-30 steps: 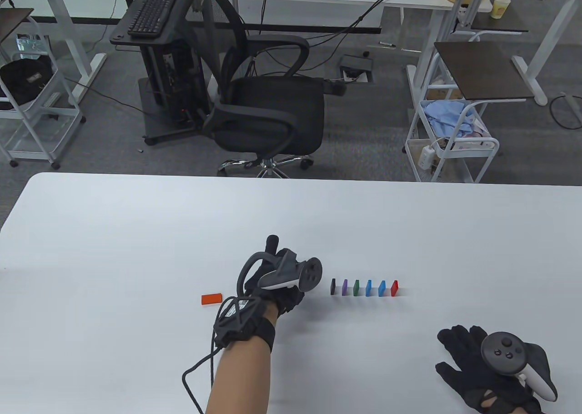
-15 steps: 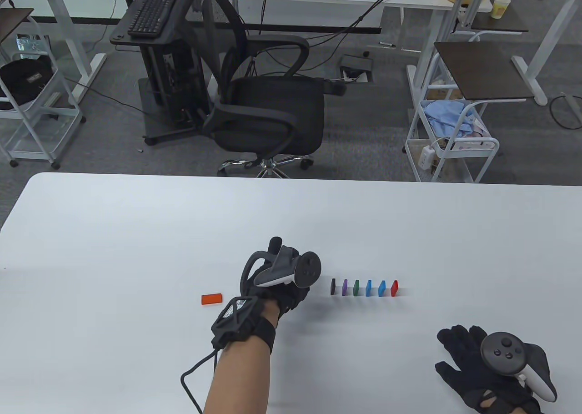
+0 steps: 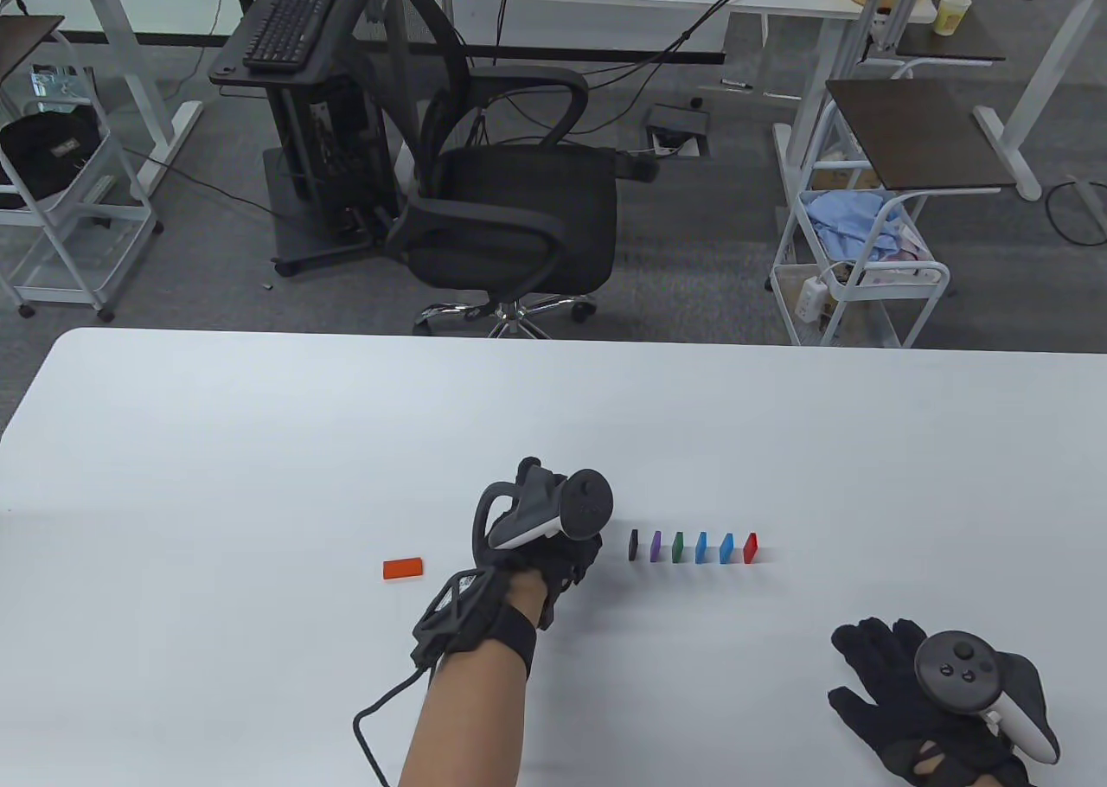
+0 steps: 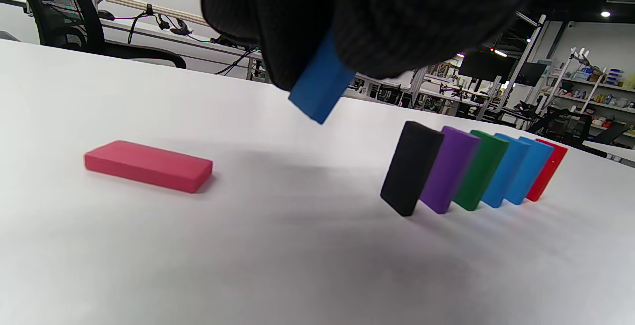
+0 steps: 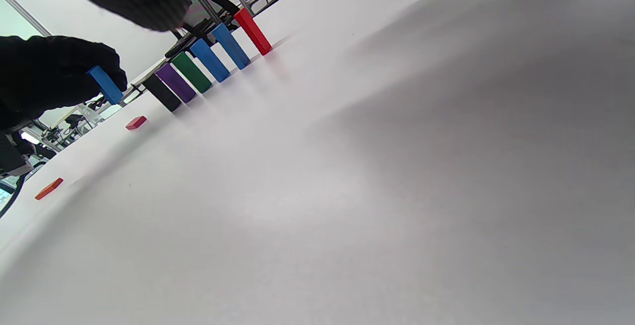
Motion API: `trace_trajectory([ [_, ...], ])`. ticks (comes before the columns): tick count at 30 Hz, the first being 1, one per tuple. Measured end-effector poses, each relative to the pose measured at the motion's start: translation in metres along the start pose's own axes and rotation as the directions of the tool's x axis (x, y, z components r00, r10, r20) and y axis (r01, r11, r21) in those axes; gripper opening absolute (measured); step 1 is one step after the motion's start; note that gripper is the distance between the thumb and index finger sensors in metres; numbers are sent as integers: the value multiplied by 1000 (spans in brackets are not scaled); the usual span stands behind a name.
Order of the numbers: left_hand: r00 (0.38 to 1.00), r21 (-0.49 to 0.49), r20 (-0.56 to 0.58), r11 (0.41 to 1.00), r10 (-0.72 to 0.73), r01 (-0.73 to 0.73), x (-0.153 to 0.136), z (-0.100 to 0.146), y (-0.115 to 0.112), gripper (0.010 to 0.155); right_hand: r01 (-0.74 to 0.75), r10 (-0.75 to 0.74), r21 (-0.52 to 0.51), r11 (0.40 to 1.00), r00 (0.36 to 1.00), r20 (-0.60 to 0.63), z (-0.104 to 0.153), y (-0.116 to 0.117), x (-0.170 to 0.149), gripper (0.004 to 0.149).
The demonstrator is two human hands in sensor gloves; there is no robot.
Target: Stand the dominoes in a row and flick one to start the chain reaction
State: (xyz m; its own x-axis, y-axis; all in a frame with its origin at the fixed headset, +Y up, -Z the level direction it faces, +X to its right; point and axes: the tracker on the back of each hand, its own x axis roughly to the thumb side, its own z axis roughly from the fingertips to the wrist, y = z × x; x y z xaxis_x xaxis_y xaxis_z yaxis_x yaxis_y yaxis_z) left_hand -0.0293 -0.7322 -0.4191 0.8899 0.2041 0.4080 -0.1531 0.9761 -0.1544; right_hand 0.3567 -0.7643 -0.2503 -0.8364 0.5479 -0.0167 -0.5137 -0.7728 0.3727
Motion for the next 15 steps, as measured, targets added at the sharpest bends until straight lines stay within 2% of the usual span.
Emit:
trace_trajectory([
  [6,996,1,-32,996,88,-88,-3,-2,-8,57,0,0,0,1000,1000,-2,0,0,0,68],
  [15,988,-5,-57,990,142,-142,-1,-6,-19,56,1,-1,1,1000,1000,-2,0,0,0,68],
])
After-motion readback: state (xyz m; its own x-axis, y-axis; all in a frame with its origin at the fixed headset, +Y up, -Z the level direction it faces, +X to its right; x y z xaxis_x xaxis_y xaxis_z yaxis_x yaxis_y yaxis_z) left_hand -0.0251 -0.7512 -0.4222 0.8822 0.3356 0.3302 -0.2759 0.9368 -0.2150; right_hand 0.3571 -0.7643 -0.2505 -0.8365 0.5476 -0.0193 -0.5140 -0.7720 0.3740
